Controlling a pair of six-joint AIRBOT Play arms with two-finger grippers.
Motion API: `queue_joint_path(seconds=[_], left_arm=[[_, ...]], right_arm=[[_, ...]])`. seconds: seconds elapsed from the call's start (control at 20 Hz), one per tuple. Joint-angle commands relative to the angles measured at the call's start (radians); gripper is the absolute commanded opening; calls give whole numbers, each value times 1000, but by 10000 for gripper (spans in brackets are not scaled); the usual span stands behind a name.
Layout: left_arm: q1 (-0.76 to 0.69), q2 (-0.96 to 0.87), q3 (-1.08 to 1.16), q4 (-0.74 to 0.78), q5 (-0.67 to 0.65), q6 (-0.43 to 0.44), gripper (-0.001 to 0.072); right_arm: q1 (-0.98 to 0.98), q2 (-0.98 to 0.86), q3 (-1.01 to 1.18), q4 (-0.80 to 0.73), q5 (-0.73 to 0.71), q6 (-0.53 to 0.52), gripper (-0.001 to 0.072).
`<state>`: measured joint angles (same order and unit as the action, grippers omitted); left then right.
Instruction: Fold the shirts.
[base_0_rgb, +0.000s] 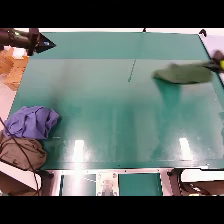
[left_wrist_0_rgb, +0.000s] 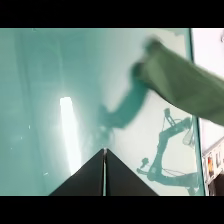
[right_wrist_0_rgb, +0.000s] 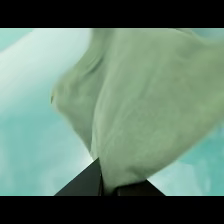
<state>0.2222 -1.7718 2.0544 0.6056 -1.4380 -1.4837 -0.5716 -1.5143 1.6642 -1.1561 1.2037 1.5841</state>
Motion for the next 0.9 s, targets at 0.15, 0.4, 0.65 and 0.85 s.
queue_joint_path(seconds=[0.15,0.4,0.65,0.85], left_arm=[[-24,0,0,0,13,0,28],[-50,0,0,0,13,-1,28],[-54,0,0,1,12,-4,27],[-54,0,0,0,6,-9,28]], right_arm=[[-542,142,-369,-119,14,-39,12],[-802,169,-739,-131,-48,-113,14],[-820,167,-807,-135,-153,-156,18],[-807,168,-729,-138,-80,-155,513]])
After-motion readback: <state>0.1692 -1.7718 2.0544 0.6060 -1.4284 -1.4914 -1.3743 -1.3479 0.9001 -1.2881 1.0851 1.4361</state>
